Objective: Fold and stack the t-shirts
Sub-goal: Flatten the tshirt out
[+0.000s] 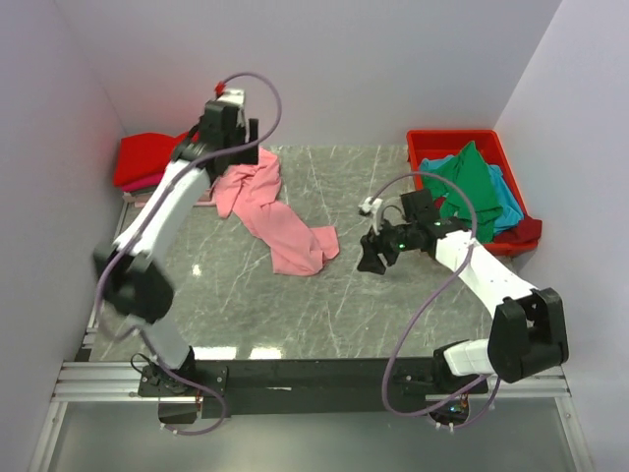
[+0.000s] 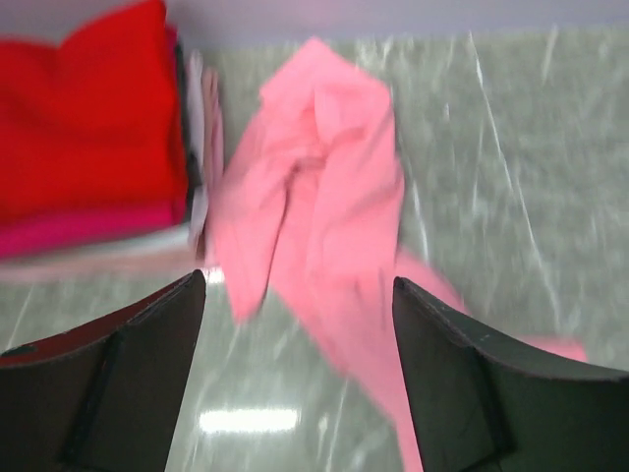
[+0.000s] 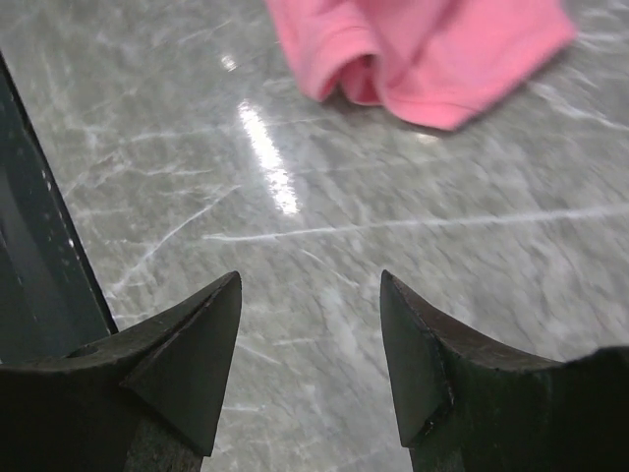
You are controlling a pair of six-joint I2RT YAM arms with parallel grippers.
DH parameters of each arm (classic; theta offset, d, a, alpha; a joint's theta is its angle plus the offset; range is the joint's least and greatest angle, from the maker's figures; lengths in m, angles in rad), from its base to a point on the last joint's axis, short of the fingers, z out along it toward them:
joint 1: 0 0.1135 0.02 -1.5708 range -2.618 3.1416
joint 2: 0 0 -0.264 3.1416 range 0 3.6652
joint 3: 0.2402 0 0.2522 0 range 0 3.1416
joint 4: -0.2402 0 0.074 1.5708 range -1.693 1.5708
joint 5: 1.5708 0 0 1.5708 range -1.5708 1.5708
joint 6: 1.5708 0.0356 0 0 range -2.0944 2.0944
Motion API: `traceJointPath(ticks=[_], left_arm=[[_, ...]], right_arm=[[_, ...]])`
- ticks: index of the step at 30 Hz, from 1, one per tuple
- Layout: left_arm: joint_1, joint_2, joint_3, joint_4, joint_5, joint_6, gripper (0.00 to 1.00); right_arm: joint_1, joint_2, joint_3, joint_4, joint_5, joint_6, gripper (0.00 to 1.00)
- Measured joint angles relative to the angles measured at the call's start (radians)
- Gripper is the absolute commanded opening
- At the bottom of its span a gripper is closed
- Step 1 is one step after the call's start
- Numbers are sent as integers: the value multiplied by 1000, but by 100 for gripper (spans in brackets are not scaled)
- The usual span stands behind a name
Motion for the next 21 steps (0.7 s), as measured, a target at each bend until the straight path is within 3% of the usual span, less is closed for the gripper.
traceJointPath(ticks=[7,11,15,21], left_arm=[[1,-624,-583,98,82,-102,80],[0,-853,-818,116,85,-163,80],[2,-994,-964,96,84,-210,81],[2,-1130,-1009,100,92,-259,80]], right_arm=[[274,89,2,114,197,-3,62],[343,267,115,156,346,80,57],[356,402,218,197,445,154,57],[380,481,298,185,486,238,51]])
